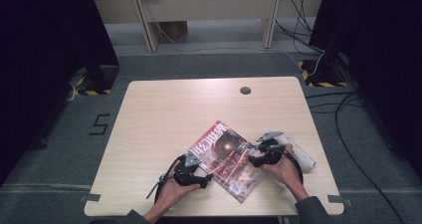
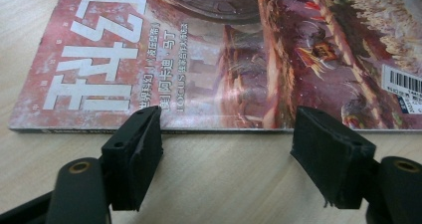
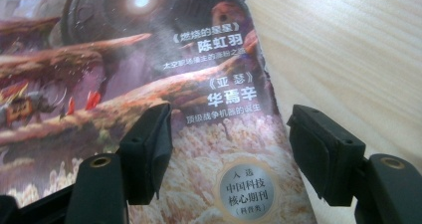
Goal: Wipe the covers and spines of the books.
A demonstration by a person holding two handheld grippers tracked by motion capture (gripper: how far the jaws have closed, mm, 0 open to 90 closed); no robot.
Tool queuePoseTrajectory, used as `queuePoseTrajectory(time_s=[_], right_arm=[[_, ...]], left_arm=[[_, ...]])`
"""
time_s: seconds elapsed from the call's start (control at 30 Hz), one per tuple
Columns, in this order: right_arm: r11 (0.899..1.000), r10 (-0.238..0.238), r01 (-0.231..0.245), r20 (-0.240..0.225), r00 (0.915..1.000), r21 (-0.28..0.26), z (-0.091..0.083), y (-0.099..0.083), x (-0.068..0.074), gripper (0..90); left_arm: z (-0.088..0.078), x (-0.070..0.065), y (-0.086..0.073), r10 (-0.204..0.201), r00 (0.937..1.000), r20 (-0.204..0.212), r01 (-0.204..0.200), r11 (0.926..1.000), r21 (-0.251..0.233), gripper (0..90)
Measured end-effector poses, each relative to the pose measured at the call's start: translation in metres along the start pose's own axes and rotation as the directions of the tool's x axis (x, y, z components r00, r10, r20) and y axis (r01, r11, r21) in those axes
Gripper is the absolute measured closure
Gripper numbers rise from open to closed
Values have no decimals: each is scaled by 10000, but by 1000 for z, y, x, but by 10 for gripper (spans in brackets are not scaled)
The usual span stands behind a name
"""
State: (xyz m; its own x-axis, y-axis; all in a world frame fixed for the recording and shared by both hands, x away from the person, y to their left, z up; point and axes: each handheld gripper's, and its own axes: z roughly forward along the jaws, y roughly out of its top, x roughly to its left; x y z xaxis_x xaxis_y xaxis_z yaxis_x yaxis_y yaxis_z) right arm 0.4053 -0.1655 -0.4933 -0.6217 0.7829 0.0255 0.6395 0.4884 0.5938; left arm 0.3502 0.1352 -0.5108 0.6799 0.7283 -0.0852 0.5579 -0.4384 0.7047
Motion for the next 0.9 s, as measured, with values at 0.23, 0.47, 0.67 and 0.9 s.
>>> queuePoseTrajectory(time_s=[0.23, 0.47, 0.67, 0.9], right_arm=[[9999, -137, 137, -31, 9999, 9, -5, -8, 10, 325], [9992, -323, 326, -148, 9994, 213, -11, -15, 20, 307], [9985, -460, 475, -527, 9975, 268, -16, -23, 32, 282], [9979, -572, 594, -806, 9951, 255, -19, -27, 41, 286]], left_arm=[[1, 11, 4, -84, 10000, 27, 84, 9999, 89, 269], [1, 20, 5, -296, 9988, -381, 300, 9995, 100, 265], [3, 30, 12, -291, 9909, -1314, 304, 9995, 78, 270], [4, 36, 13, -517, 9865, -1556, 514, 9987, -63, 273]])
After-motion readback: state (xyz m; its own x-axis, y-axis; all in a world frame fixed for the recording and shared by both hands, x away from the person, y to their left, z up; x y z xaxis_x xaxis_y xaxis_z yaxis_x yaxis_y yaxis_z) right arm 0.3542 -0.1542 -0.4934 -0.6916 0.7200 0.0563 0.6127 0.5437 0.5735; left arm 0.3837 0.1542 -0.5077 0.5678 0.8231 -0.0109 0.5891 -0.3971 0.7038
